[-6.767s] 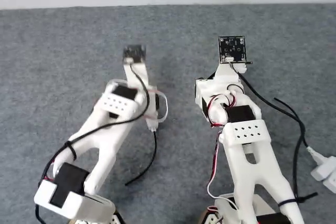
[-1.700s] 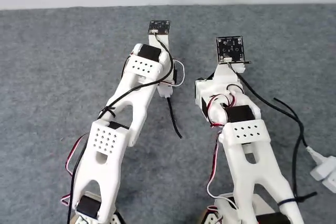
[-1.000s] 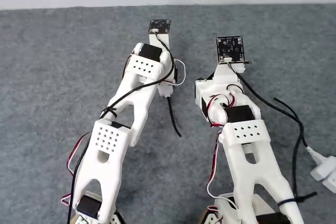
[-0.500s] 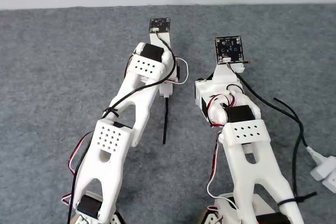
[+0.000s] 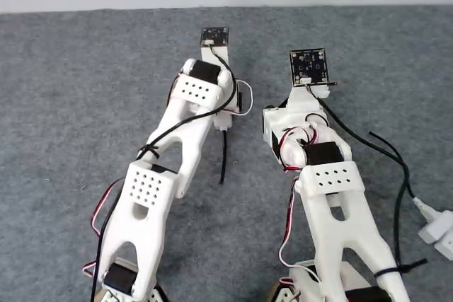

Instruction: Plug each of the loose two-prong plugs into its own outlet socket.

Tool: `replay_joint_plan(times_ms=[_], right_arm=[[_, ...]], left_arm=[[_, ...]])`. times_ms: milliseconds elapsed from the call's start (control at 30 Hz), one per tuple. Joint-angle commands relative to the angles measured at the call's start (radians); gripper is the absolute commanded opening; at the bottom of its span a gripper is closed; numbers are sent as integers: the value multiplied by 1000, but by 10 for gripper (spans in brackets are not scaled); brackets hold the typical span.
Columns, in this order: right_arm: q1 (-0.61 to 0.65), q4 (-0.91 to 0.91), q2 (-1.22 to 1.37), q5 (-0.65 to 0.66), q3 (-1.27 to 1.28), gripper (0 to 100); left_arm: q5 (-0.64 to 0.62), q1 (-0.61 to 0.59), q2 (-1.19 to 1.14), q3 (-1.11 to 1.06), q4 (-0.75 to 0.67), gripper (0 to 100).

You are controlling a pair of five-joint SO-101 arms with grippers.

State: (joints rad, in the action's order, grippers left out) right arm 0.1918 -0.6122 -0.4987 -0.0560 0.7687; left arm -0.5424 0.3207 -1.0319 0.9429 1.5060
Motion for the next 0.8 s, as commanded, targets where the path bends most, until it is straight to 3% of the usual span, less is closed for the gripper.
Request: replay_joint_plan(times_ms=[0,133,367,767], right_arm=[[10,-12,-30,12,-80,8],[10,-41,-74,12,-74,8],[10,-50,-91,12,-74,8],[13,-50,-90,8,-74,8]], left_arm=[[-11,9,9,-35,-23,214],[-11,9,9,-39,-21,254],[-11,-9,8,-48,68,254],[-9,-52,9,-88,94,254]])
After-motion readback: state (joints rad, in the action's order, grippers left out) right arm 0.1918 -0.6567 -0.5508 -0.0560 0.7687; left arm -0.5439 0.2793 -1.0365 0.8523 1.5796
